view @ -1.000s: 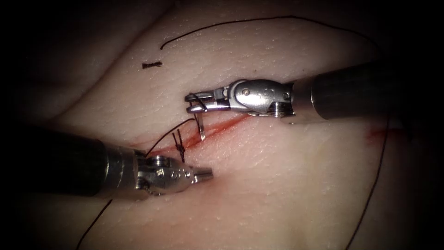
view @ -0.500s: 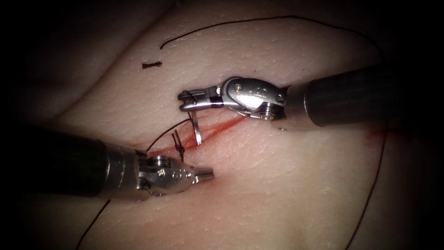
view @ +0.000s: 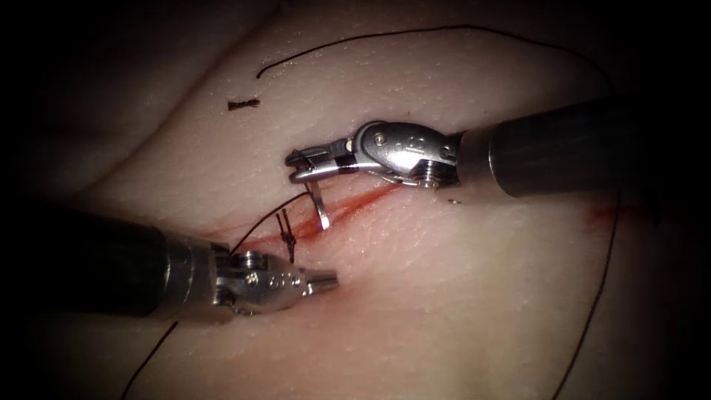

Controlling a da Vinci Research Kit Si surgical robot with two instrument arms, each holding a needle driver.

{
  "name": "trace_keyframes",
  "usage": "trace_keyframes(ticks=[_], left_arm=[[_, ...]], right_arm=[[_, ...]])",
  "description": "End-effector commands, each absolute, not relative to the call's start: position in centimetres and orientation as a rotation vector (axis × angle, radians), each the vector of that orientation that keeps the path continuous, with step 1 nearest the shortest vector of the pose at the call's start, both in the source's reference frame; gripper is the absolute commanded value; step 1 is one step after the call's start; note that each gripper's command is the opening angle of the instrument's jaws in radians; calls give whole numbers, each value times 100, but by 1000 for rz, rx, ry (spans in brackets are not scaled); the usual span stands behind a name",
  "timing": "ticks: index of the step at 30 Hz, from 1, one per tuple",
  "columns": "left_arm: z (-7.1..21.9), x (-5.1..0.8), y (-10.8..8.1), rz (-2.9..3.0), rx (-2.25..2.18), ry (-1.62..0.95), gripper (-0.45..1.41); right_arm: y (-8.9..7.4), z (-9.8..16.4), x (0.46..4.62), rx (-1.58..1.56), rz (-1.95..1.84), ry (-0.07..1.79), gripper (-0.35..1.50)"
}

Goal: Wound Closure

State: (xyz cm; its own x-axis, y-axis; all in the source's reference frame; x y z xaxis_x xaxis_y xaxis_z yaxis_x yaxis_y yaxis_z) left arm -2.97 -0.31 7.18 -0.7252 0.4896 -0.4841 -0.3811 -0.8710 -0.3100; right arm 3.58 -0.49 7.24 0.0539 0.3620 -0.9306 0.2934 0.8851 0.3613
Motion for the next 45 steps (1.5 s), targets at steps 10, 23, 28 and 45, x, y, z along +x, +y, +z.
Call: trace_keyframes(ticks=[10,23,28,45], left_arm=[[723,-305,-35,2532,-783,-263,2],[725,-311,-34,2529,-779,-257,2],[728,-309,-36,2532,-780,-255,2],[730,-304,-35,2531,-779,-261,2]], right_arm=[[-53,729,365,543,56,1548,-35],[-41,727,368,573,147,1520,-35],[-42,726,366,584,130,1498,-35],[-52,722,369,666,143,1477,-35]])
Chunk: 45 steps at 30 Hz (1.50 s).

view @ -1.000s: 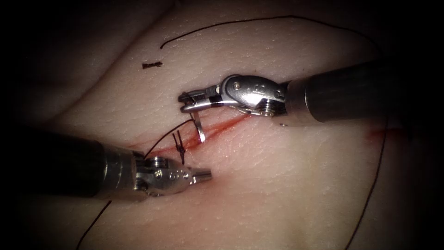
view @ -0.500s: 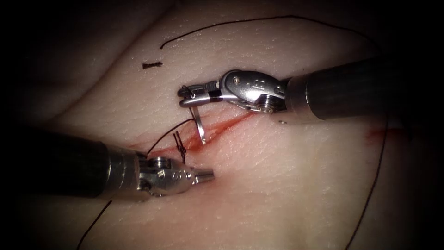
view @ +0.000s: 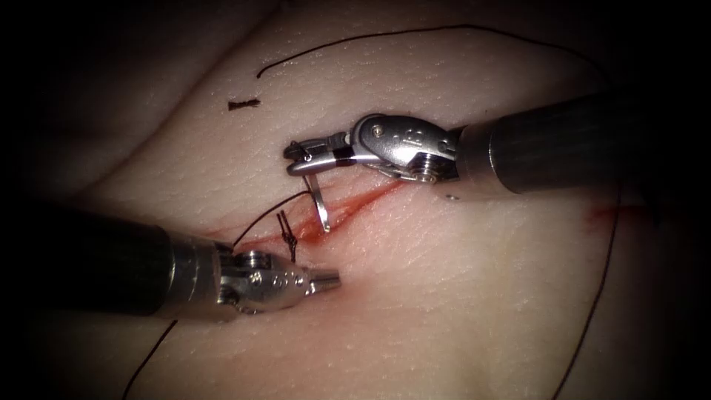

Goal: Wound Closure

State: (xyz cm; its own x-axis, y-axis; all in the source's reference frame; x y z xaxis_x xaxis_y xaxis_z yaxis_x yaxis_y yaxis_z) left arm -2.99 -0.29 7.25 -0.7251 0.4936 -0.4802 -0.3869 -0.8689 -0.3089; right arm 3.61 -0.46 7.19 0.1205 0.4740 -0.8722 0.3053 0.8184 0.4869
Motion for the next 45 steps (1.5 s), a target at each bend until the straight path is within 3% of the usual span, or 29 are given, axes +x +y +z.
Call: trace_keyframes(ticks=[1,40,45], left_arm=[[731,-304,-35,2532,-780,-261,2],[733,-295,-34,2520,-783,-273,2],[732,-300,-35,2517,-779,-270,2]], right_arm=[[-52,722,369,683,153,1470,-35],[-119,695,354,1107,277,1298,-35],[-97,701,356,1273,579,1156,-35]])
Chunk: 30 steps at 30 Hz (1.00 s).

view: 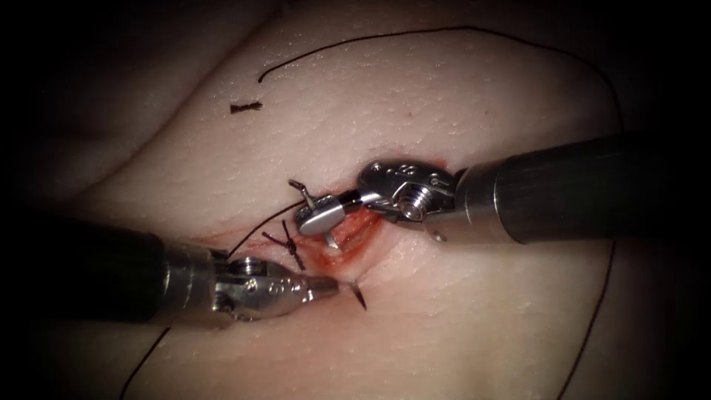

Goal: Wound Closure

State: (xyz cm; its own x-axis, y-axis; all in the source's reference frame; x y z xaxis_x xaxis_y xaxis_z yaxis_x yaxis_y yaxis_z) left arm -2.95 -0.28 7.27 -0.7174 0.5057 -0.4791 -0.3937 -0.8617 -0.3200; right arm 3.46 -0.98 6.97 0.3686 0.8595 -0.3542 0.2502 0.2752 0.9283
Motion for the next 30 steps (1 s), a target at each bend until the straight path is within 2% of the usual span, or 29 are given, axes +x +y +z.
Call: trace_keyframes(ticks=[1,13,21,22,23,24,25,26,27,30], left_arm=[[732,-299,-35,2518,-780,-270,2],[730,-294,-34,2520,-784,-276,2],[718,-296,-34,2514,-813,-249,7],[715,-297,-35,2527,-832,-230,10],[709,-299,-37,2547,-876,-182,21],[706,-300,-38,2552,-894,-160,26],[703,-300,-38,2561,-916,-134,31],[701,-301,-37,2571,-941,-96,36],[694,-302,-36,2599,-1007,-9,49],[682,-306,-36,2603,-1089,71,56]], right_arm=[[-98,703,358,1308,621,1122,-35],[-127,707,342,1457,767,962,-35],[-127,705,330,1466,850,959,-35],[-122,707,329,1441,880,967,-27],[-114,709,326,1390,877,999,37],[-108,710,324,1351,874,1020,81],[-100,712,321,1314,883,1039,101],[-94,713,319,1293,887,1062,116],[-81,715,314,1273,919,1094,129],[-67,715,306,1227,921,1114,133]])
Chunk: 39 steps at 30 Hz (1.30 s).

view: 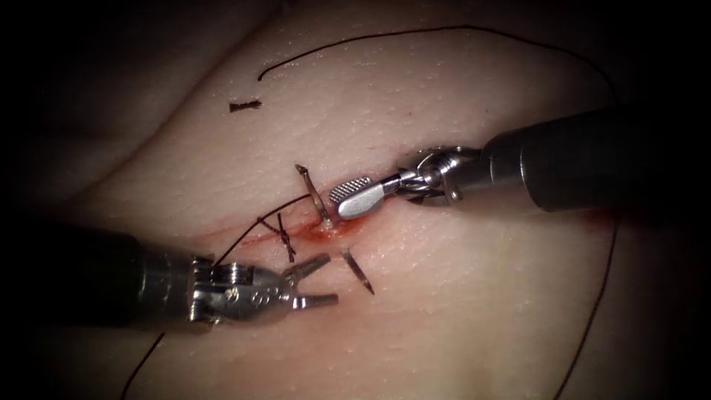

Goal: Wound Closure

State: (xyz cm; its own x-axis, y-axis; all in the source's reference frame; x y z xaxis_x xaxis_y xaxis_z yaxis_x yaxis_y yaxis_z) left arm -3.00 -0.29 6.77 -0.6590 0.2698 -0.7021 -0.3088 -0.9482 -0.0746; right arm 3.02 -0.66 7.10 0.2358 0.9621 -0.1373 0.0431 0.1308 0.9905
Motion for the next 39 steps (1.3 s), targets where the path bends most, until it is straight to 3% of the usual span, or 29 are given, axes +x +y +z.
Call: trace_keyframes(ticks=[1,17,20,21,23,33,39], left_arm=[[678,-308,-34,2600,-1114,109,57],[701,-329,-9,2665,-1076,239,49],[705,-327,-7,2665,-1074,240,24],[704,-328,-7,2664,-1072,241,-6],[702,-329,-8,2662,-1072,244,-45],[669,-318,-4,2479,-1211,271,-45],[645,-333,-17,2222,-1549,-128,-45]], right_arm=[[-62,713,302,1216,916,1121,133],[-60,710,294,1205,927,1179,123],[-60,710,294,1204,928,1179,119],[-60,709,294,1203,929,1179,118],[-59,709,293,1200,937,1180,118],[-46,706,275,1191,990,1199,108],[-45,706,276,1190,994,1205,104]])
